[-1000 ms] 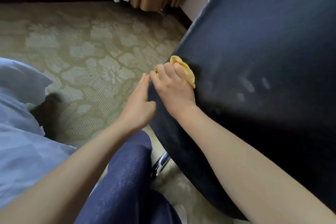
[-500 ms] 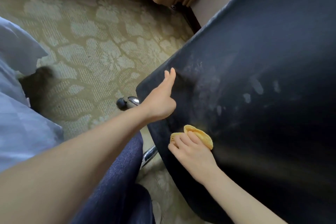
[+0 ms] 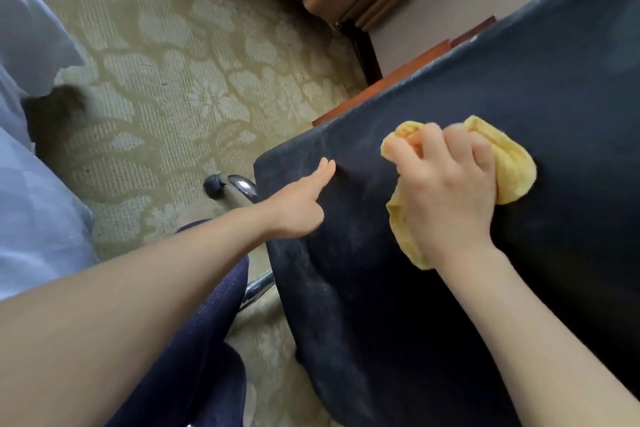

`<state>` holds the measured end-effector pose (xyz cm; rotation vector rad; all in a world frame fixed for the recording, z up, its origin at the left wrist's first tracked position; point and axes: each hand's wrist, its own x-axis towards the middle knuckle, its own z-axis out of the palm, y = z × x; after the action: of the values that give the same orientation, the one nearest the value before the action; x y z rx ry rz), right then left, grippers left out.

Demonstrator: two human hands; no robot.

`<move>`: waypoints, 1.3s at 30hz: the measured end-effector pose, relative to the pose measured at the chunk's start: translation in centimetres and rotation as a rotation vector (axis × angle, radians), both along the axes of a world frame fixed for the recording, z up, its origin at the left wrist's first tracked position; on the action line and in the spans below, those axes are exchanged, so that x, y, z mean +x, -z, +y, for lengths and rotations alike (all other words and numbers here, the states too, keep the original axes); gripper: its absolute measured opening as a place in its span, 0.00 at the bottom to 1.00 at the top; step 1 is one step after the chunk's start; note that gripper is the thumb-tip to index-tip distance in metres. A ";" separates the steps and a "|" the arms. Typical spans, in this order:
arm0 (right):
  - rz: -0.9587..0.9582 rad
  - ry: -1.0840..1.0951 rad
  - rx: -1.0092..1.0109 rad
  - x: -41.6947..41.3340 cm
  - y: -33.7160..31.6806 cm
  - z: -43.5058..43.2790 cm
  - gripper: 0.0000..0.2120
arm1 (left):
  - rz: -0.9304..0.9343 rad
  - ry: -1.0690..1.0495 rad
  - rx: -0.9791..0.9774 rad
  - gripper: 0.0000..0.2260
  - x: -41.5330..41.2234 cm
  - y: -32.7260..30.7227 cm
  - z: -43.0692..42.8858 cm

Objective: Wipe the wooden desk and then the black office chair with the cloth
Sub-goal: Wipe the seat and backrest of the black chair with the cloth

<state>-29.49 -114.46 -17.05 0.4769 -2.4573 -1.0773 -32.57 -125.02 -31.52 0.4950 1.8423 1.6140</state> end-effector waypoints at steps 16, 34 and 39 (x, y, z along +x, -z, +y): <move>-0.526 0.127 -0.082 -7.8 16.3 -1.6 0.09 | -0.104 -0.451 -0.231 0.23 -3.6 4.5 -1.5; -0.775 -0.020 0.068 10.2 10.7 4.7 0.08 | -0.047 -0.111 0.014 0.38 0.4 -0.3 0.8; -0.495 -0.033 0.030 11.4 6.0 5.5 0.15 | -0.151 -0.108 0.038 0.40 1.6 -0.8 1.6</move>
<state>-18.10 -108.94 -23.07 0.8806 -2.8407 -1.0856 -31.01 -123.41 -30.70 0.2857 1.7550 1.7113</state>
